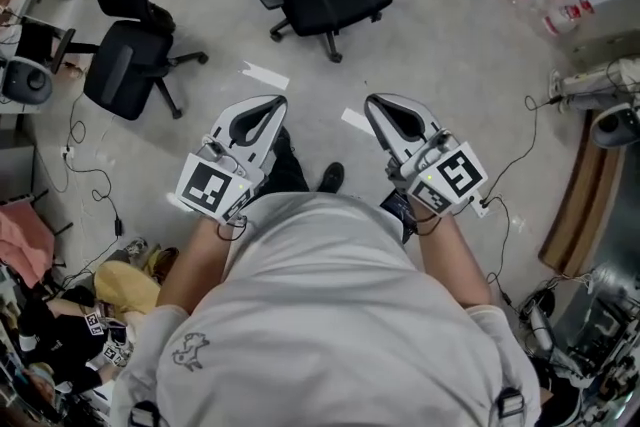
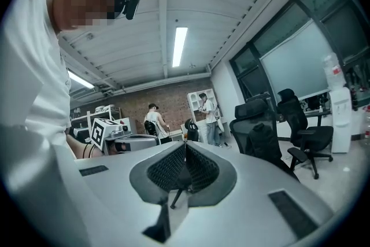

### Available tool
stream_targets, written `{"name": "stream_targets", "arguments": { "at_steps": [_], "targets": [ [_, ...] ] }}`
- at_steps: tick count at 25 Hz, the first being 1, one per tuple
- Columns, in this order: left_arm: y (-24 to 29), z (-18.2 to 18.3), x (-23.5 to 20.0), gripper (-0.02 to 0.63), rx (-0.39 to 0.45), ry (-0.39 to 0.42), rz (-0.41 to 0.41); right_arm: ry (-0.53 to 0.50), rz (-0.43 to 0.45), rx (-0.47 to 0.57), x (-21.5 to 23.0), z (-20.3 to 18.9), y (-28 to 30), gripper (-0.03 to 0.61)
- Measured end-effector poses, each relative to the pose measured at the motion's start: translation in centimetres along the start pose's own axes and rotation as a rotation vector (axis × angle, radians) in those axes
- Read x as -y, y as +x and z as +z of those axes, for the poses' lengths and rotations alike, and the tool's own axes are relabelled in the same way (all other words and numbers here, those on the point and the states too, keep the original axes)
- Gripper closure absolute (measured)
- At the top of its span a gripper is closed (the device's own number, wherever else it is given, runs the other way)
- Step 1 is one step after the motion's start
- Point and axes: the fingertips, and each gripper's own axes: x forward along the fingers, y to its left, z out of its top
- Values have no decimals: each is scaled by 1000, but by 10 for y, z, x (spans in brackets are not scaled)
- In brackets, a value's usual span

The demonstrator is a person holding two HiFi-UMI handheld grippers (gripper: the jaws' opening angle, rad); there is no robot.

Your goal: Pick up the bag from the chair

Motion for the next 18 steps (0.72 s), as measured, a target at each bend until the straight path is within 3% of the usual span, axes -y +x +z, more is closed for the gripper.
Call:
{"name": "stream_targets", "arguments": {
  "at_steps": [7,18],
  "targets": [
    [21,5,-48,603,26,-6,-52,2,-38,-2,27,7,45,545],
    [11,32,-167,603,47,24,-101,-3,-114,26,48,36,145,545]
  ]
}}
